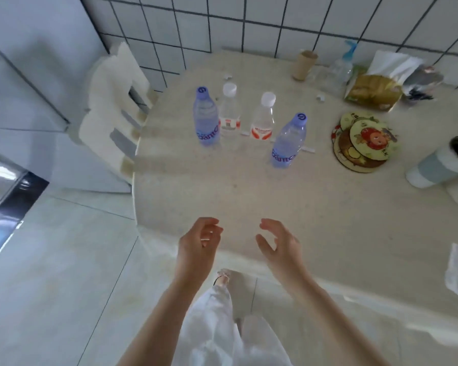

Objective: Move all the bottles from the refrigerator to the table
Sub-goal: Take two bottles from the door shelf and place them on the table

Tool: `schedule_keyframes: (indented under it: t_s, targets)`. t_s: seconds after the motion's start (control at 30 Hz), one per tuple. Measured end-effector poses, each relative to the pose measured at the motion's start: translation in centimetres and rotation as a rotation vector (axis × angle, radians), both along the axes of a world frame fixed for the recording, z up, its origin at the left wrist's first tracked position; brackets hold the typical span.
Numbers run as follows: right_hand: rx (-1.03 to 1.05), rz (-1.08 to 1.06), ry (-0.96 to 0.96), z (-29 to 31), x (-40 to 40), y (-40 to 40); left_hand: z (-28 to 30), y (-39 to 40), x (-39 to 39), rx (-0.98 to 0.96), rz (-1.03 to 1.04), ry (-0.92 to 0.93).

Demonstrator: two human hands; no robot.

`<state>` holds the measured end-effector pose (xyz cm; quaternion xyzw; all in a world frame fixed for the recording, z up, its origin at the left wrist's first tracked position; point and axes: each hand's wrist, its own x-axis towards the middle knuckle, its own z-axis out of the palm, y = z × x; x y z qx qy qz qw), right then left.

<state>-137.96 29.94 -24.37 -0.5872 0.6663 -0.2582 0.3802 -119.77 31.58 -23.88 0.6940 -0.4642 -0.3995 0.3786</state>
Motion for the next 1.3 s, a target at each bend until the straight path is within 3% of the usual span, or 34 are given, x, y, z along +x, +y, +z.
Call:
schedule_keyframes:
  t_s: [0.37, 0.6, 1.0, 1.3]
  targets:
    - [0.075, 0.531, 0.019, 3.2, 7.3, 11.6, 2.2, 18.7, 5.6, 0.072, 0.354, 0.0]
    - [0.072, 0.825, 0.043, 3.4, 16.7, 17.4, 1.8, 29.0, 13.3, 0.065, 0.654, -0.025]
    - [0.022, 1.131, 0.058, 2.6, 40.9, 27.6, 1.8, 46.3, 34.0, 0.1, 0.978, -0.092]
    - [0.049, 1.123, 0.049, 2.6, 51.2, 28.3, 1.2, 45.8, 43.9, 0.12, 1.002, -0.084]
